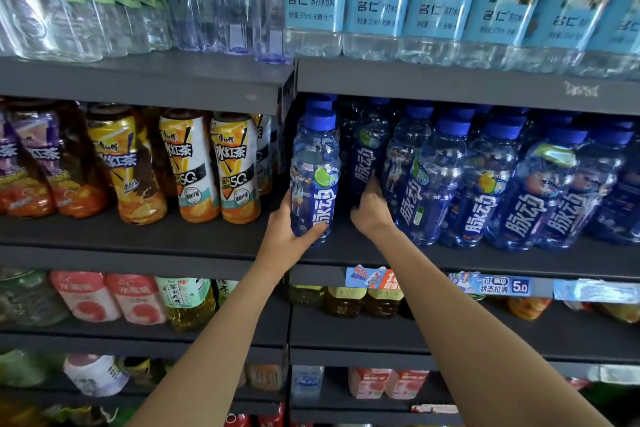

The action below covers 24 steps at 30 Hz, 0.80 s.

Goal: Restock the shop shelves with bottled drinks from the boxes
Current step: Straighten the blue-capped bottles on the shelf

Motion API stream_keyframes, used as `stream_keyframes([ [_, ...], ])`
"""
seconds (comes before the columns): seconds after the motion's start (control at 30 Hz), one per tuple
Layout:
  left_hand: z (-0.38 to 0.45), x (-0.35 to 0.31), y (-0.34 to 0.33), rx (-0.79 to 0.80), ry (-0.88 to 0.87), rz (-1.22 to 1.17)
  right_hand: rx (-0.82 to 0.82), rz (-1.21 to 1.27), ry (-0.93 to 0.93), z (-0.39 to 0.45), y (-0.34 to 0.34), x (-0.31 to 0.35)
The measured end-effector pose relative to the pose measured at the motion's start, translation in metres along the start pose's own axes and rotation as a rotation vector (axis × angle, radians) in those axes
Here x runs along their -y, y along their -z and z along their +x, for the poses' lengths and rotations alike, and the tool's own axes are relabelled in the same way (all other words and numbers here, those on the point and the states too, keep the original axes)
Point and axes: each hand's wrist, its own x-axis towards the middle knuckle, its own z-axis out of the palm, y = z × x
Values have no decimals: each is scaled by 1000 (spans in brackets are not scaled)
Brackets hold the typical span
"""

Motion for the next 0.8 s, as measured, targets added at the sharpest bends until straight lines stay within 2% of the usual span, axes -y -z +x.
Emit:
stream_keyframes([
  [0.13, 1, 2, 3, -1, 7, -24, -166, 97, -59, 18, -4, 22],
  [0.3, 4, 18, -1, -1, -28, -33, -380, 99, -263, 47, -12, 35],
  [0.43, 10, 25, -2, -16, -68, -19, -509, 200, -300, 63, -18, 34],
  [0.6, 10, 31, -5, -19, -54, -7, -521, 237, -159, 57, -29, 26],
  [0.8, 11, 28, -3, -12, -39, -2, -491, 183, -98, 47, -25, 32],
])
